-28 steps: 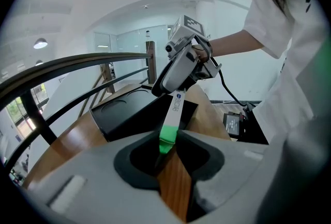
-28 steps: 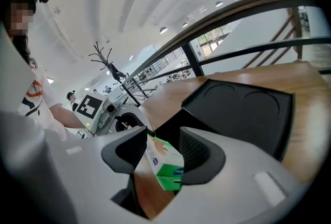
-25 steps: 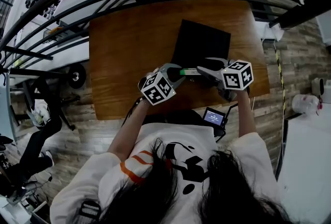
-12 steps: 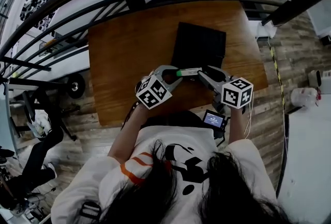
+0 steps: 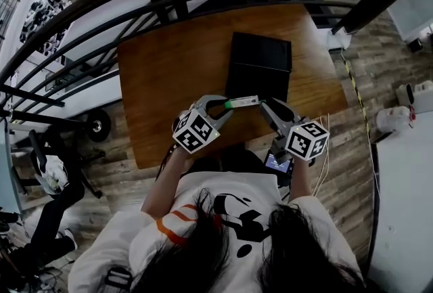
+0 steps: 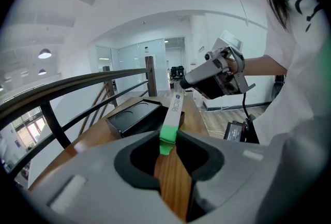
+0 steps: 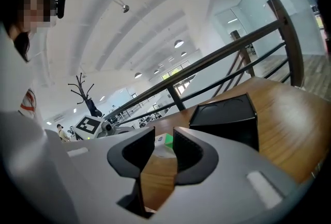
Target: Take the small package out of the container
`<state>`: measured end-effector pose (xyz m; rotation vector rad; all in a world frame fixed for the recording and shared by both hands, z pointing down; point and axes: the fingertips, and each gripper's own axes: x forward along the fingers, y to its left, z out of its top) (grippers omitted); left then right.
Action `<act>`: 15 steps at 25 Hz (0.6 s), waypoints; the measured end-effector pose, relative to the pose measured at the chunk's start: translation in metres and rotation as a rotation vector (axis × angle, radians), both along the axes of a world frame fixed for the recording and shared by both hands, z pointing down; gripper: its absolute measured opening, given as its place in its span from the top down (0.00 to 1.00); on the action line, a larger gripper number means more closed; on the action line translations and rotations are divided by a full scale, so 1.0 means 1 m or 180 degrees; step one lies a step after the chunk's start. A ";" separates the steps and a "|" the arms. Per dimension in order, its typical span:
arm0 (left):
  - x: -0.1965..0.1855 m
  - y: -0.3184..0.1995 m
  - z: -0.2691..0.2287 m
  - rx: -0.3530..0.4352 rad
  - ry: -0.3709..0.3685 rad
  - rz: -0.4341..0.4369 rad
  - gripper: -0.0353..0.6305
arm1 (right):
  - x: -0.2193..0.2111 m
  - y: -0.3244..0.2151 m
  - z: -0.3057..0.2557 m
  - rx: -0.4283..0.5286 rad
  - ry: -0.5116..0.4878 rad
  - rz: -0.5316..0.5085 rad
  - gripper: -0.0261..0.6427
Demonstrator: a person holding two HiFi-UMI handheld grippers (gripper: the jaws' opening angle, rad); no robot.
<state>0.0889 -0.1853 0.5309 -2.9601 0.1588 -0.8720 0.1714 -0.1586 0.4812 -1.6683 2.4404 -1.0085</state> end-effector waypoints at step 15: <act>-0.091 0.042 -0.008 -0.0043 0.0187 -0.0070 0.79 | -0.085 0.068 0.006 -0.0051 0.0215 0.0246 0.82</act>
